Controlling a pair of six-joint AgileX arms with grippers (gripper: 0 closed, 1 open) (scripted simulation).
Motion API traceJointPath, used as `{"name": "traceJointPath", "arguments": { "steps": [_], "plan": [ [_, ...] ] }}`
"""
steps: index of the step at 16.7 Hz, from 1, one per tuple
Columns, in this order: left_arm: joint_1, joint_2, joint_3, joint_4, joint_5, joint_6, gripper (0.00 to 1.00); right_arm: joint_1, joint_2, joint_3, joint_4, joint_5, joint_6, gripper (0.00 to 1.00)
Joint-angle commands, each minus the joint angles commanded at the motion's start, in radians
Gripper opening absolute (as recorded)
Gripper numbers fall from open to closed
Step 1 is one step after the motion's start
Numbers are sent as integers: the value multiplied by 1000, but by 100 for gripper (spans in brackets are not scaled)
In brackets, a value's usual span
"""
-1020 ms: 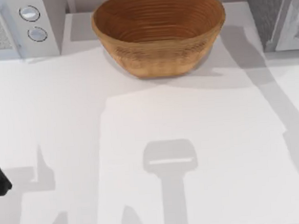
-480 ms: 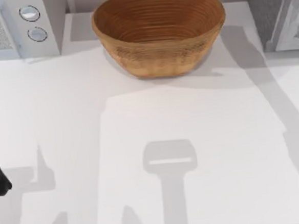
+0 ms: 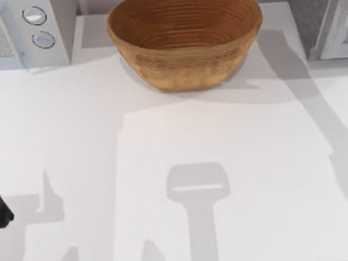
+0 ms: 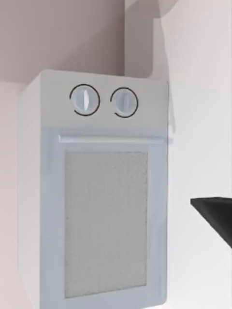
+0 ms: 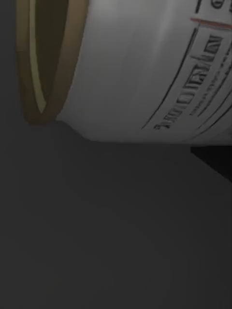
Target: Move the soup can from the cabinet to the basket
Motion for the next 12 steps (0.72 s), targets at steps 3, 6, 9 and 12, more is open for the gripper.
{"name": "traceJointPath", "arguments": {
  "steps": [3, 6, 9, 12],
  "plan": [
    [0, 0, 0, 0, 0, 0, 100, 0, 0, 0, 0, 0, 0, 0],
    [0, 0, 0, 0, 0, 0, 100, 0, 0, 0, 0, 0, 0, 0],
    [0, 0, 0, 0, 0, 0, 100, 2, -1, 0, -1, 0, 1, 0],
    [0, 0, 0, 0, 0, 0, 100, 29, -35, -16, -29, 26, 1, 0]
  ]
}}
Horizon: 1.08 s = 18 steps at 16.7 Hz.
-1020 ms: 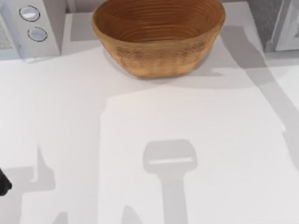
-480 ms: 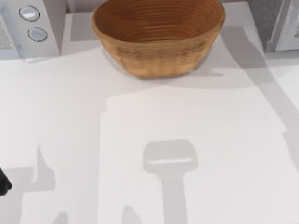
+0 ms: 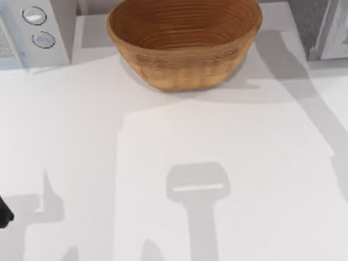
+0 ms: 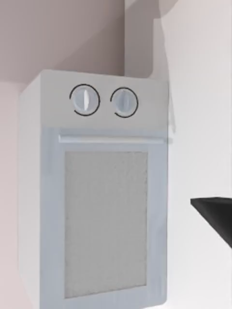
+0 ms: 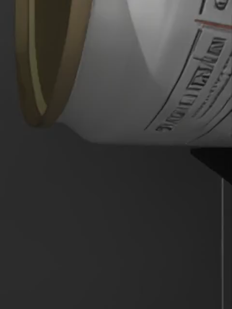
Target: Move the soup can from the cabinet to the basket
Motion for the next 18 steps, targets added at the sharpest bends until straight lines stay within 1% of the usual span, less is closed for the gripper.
{"name": "traceJointPath", "arguments": {
  "steps": [12, 18],
  "plan": [
    [0, 0, 0, 0, 0, 0, 100, 245, -371, -98, -263, 240, 0, 0],
    [0, 0, 0, 0, 0, 0, 100, 246, -376, -108, -268, 244, 2, 0]
  ]
}}
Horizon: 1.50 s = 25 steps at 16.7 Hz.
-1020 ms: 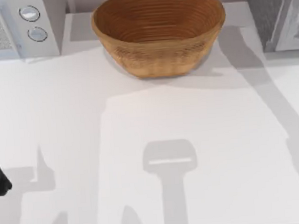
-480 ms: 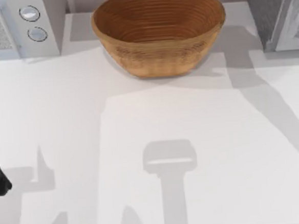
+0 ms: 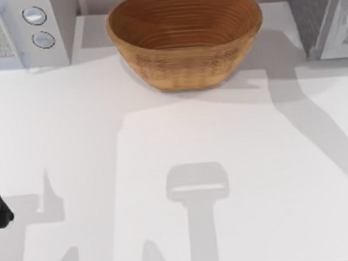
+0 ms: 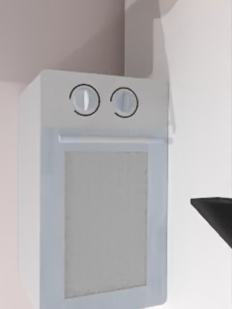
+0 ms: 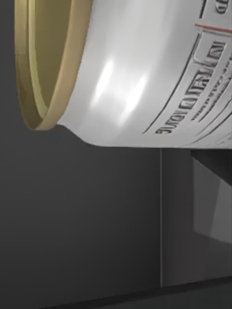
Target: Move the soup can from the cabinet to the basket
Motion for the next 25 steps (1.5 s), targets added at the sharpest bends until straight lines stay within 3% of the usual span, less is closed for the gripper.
{"name": "traceJointPath", "arguments": {
  "steps": [3, 7, 19, 25],
  "plan": [
    [0, 0, 0, 0, 0, 0, 100, -19, -48, -62, 26, -20, 1, 0],
    [0, 0, 0, 0, 0, 0, 100, -83, -209, -294, 105, -86, 2, 0],
    [0, 0, 0, 0, 0, 0, 100, -419, -1040, -1655, 504, -433, -7, 0],
    [0, 0, 0, 0, 0, 0, 100, -553, -1380, -2077, 671, -577, -15, 0]
  ]
}}
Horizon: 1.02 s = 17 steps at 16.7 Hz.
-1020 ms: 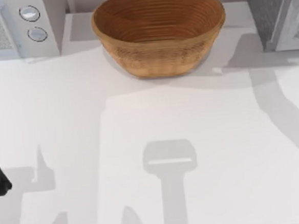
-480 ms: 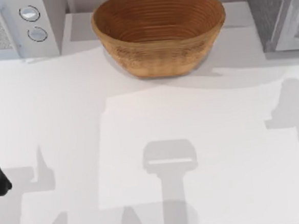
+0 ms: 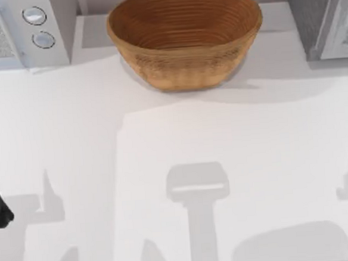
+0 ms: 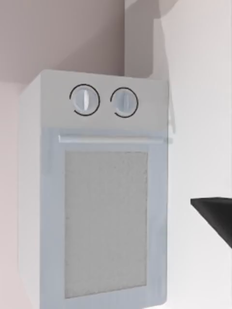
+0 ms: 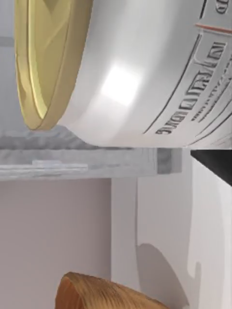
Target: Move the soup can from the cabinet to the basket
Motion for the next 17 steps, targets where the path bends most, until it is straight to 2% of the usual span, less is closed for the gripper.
{"name": "traceJointPath", "arguments": {
  "steps": [3, 10, 13, 17],
  "plan": [
    [0, 0, 0, 0, 0, 0, 100, -27, -65, -68, 33, -29, -2, 0],
    [0, 0, 0, 0, 0, 0, 100, -20, -50, -66, 36, -24, 0, 0],
    [0, 0, 0, 0, 0, 0, 100, 19, 45, 21, 71, 14, 1, 0],
    [0, 0, 0, 0, 0, 0, 100, 114, 318, 240, 153, 113, 3, 0]
  ]
}}
